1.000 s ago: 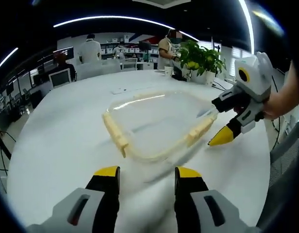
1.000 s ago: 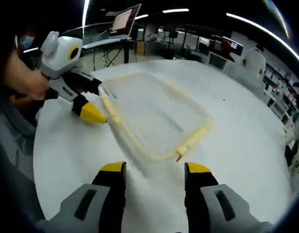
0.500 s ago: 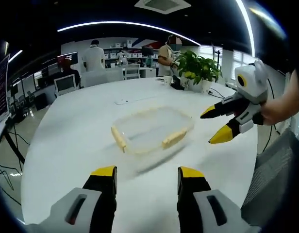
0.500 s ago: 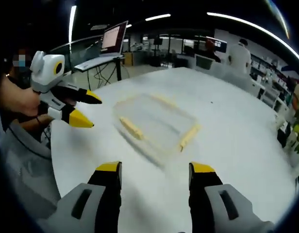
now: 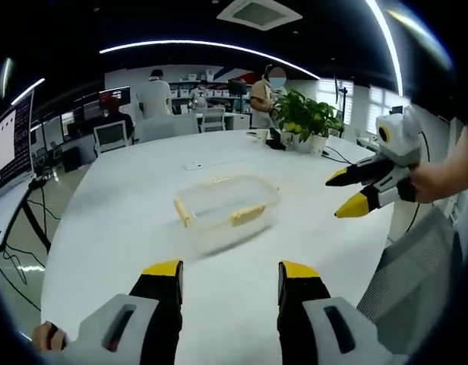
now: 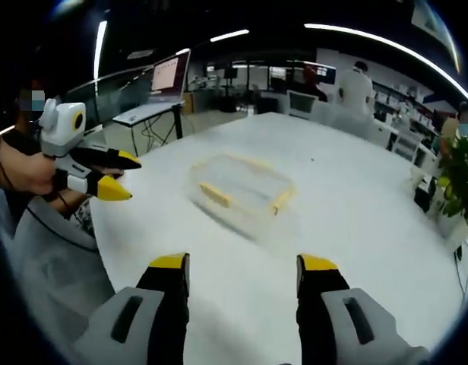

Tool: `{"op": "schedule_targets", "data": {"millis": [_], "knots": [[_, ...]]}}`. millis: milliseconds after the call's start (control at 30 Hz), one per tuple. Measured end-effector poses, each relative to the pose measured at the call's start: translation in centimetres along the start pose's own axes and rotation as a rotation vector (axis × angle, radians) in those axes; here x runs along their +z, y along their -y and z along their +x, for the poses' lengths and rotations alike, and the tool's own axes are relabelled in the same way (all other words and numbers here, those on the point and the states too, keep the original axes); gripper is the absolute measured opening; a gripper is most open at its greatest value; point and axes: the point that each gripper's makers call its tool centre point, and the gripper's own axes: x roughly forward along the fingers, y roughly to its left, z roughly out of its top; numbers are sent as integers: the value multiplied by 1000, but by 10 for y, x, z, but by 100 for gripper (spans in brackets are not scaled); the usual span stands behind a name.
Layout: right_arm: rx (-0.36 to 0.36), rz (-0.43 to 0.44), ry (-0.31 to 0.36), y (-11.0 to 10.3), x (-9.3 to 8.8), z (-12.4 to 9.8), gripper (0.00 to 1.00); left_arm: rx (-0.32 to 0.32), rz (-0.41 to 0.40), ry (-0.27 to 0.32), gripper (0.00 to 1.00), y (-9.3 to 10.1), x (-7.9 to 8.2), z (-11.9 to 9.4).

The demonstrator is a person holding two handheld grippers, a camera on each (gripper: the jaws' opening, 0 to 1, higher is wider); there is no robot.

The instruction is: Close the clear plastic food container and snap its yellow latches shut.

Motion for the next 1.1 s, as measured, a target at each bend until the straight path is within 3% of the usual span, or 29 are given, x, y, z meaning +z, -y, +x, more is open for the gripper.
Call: {"op": "schedule_targets", "data": {"millis": [367,700,1100], "knots": [[-19,50,26,-17,-12,-26,55,60,-46,17,45,2,-9,-31],[-16,84,51,-40,-20,-44,56,82,-47,42,44,9,-1,-47],[-53,14,66,-41,-22,-45,55,162,-7,59,42,-1,-4,-51]]}}
